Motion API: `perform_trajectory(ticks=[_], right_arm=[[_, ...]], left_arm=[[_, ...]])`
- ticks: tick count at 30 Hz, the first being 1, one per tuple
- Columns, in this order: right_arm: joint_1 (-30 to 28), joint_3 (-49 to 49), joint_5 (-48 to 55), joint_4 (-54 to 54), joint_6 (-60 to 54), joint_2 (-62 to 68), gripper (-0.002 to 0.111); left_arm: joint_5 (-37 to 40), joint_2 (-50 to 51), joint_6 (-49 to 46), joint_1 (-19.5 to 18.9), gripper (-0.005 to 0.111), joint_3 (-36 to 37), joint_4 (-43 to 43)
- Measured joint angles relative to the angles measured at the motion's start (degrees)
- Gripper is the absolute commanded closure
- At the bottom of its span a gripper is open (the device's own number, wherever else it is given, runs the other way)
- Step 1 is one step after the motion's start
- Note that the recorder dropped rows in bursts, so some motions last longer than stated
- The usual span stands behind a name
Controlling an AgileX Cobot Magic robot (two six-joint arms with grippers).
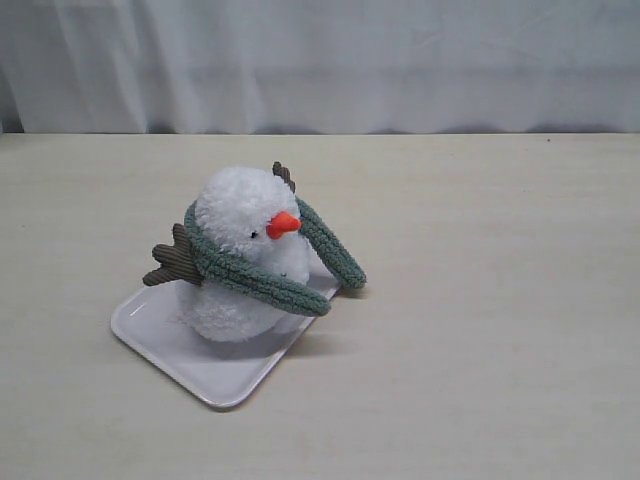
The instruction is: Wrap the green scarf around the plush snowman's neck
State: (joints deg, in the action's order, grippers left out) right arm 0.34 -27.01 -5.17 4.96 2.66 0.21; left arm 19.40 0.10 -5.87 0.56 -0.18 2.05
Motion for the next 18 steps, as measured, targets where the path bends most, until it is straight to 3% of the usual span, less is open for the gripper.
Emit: perform_trajectory(ticks=[18], right_arm=[[0.0, 23.6, -2.87, -0.1, 6.76, 0.0, 0.104]], left_arm=[[0.0, 0.0, 0.0, 0.0, 0.107, 0.0, 0.0]])
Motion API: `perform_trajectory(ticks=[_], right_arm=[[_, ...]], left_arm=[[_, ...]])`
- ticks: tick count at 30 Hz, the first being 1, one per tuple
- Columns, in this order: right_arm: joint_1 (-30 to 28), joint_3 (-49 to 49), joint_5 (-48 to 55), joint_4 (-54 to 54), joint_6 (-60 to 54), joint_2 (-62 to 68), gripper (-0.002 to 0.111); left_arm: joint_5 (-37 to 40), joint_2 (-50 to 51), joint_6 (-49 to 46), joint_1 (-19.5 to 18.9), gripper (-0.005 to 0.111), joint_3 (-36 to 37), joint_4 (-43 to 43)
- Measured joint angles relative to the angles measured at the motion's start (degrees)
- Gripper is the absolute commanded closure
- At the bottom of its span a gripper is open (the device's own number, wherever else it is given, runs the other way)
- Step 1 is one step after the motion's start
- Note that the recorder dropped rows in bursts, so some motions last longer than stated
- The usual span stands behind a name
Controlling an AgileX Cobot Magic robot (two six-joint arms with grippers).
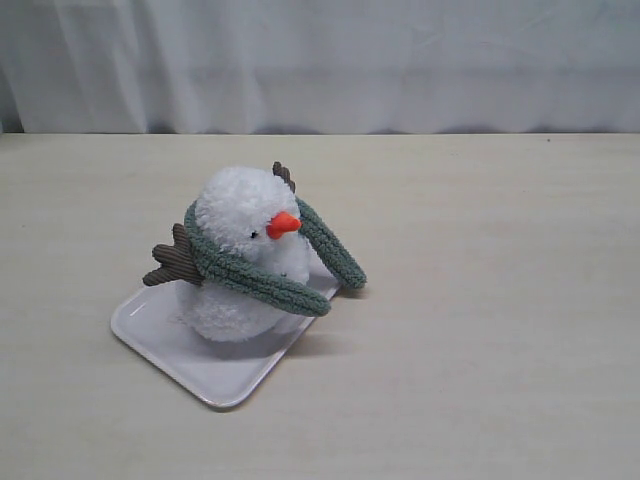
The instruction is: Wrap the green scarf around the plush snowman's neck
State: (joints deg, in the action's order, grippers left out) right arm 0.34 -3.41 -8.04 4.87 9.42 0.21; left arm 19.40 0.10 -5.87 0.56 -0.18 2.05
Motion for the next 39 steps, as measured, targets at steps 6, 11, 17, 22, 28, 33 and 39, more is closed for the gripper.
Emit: perform_trajectory(ticks=[6, 11, 17, 22, 28, 33, 39], right_arm=[[0.0, 3.12, 0.0, 0.0, 0.0, 0.0, 0.104], [0.0, 3.26, 3.81, 0.0, 0.0, 0.0, 0.104], [0.0, 3.26, 4.78, 0.0, 0.0, 0.0, 0.104], [0.0, 3.26, 5.1, 0.0, 0.0, 0.0, 0.104], [0.0, 3.26, 5.23, 0.0, 0.0, 0.0, 0.104], [0.0, 3.26, 5.95, 0.0, 0.0, 0.0, 0.104], [0.0, 3.26, 6.98, 0.0, 0.08, 0.0, 0.104]], left_arm=[[0.0, 0.0, 0.0, 0.0, 0.107, 0.0, 0.0], [0.0, 0.0, 0.0, 0.0, 0.107, 0.0, 0.0], [0.0, 0.0, 0.0, 0.0, 0.107, 0.0, 0.0], [0.0, 0.0, 0.0, 0.0, 0.107, 0.0, 0.0], [0.0, 0.0, 0.0, 0.0, 0.107, 0.0, 0.0], [0.0, 0.0, 0.0, 0.0, 0.107, 0.0, 0.0], [0.0, 0.0, 0.0, 0.0, 0.107, 0.0, 0.0]])
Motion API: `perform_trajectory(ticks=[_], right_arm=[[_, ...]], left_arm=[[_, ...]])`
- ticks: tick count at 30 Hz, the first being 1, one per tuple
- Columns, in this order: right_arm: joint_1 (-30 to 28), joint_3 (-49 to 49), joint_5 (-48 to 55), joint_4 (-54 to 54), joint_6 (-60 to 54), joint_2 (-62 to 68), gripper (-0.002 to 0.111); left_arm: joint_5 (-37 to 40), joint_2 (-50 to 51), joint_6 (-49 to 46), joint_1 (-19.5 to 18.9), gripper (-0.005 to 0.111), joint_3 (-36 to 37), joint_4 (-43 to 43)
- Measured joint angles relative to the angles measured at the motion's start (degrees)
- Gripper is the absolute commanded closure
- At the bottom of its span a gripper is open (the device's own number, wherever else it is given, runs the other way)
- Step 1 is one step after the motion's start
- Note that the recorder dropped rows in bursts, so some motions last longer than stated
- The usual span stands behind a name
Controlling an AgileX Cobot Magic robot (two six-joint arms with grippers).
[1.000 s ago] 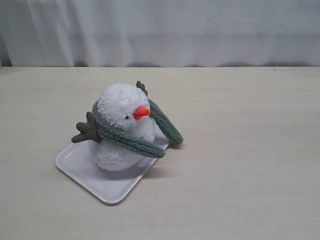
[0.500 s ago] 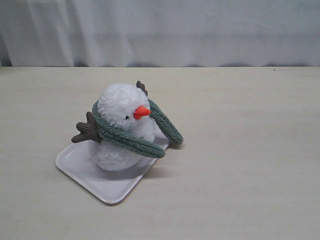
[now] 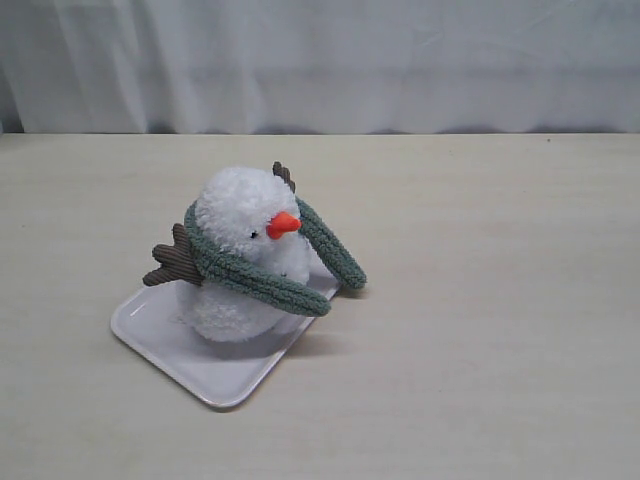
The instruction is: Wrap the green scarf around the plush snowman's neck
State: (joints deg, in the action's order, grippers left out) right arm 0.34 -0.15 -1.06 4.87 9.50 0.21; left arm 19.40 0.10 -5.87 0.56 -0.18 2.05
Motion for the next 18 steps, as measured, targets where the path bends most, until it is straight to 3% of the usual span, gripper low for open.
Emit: perform_trajectory(ticks=[5, 18], right_arm=[[0.0, 0.0, 1.06, 0.0, 0.0, 0.0, 0.104], [0.0, 0.0, 19.24, 0.0, 0.0, 0.0, 0.104]], left_arm=[[0.0, 0.0, 0.0, 0.0, 0.107, 0.0, 0.0], [0.0, 0.0, 0.0, 0.0, 0.107, 0.0, 0.0]])
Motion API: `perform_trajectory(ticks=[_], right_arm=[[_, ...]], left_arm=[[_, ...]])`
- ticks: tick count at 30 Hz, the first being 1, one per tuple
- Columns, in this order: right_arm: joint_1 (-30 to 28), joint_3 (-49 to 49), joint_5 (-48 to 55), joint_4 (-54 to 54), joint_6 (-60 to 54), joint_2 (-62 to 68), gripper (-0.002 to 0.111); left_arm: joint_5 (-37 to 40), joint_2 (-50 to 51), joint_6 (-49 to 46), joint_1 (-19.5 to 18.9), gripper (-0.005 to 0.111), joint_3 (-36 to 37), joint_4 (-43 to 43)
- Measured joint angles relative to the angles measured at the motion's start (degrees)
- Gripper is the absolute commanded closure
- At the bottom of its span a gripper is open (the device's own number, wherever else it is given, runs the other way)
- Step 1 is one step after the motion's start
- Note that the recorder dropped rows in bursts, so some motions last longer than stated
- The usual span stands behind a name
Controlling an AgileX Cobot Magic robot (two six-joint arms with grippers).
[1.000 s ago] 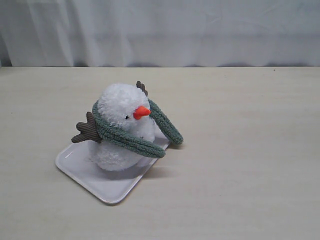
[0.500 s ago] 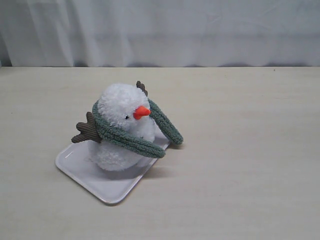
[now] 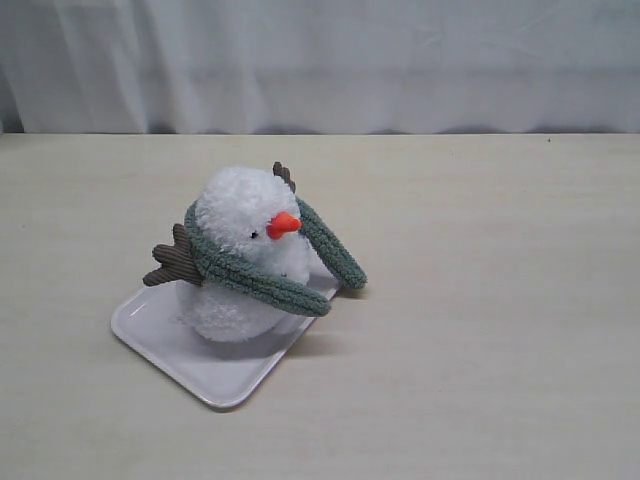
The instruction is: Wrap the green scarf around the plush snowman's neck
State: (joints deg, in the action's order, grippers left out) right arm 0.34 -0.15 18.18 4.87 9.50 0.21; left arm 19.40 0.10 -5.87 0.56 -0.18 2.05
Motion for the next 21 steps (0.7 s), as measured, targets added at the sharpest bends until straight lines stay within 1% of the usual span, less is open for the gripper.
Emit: perform_trajectory(ticks=[6, 11, 21], right_arm=[[0.0, 0.0, 1.3, 0.0, -0.45, 0.0, 0.104], [0.0, 0.0, 1.45, 0.0, -6.52, 0.0, 0.104], [0.0, 0.0, 1.45, 0.32, -7.02, 0.0, 0.104]], left_arm=[[0.0, 0.0, 0.0, 0.0, 0.107, 0.0, 0.0], [0.0, 0.0, 0.0, 0.0, 0.107, 0.0, 0.0], [0.0, 0.0, 0.0, 0.0, 0.107, 0.0, 0.0]])
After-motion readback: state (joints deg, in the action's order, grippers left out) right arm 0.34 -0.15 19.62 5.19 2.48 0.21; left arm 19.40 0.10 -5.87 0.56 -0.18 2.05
